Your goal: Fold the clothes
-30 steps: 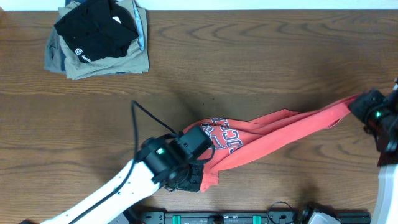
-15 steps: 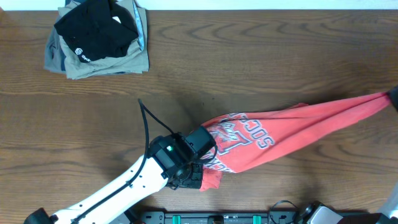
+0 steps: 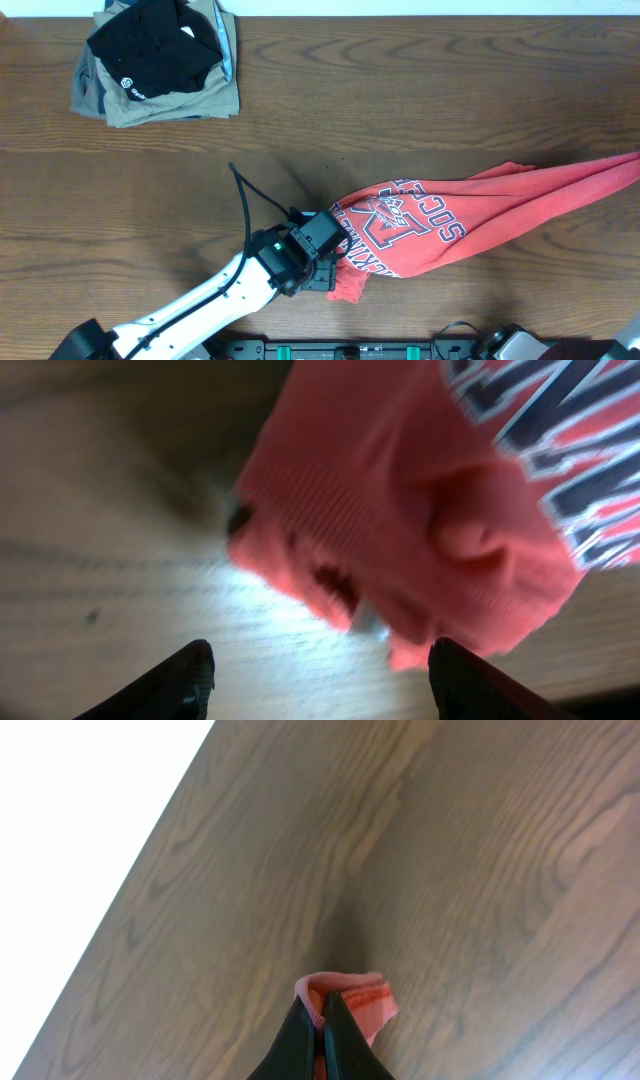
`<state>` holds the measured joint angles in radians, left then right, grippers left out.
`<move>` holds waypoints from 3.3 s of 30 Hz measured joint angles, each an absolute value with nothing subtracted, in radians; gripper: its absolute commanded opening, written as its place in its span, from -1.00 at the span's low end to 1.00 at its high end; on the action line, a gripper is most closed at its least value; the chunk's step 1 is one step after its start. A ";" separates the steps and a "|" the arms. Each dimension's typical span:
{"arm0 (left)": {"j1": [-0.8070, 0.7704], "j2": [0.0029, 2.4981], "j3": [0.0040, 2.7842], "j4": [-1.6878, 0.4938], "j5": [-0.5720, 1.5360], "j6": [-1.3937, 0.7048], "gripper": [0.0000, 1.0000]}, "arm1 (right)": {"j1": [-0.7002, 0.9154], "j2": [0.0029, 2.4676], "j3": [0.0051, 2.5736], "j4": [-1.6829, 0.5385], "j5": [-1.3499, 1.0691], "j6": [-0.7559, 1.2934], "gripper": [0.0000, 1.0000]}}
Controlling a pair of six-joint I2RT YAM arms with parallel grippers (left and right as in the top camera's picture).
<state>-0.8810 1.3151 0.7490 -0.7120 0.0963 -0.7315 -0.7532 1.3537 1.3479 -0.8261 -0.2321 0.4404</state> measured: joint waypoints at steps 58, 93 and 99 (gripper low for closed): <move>-0.881 0.744 1.044 -1.142 -0.130 -0.661 -0.88 | -0.669 1.354 1.349 -0.875 -0.228 0.424 -0.97; -0.881 0.620 1.324 -1.116 -0.451 -0.589 -0.88 | -0.669 1.028 1.362 -0.920 -0.279 0.433 -0.97; -0.881 0.622 1.403 -1.100 -0.518 -0.571 -0.88 | -0.669 1.011 1.362 -0.897 -0.300 0.436 -0.98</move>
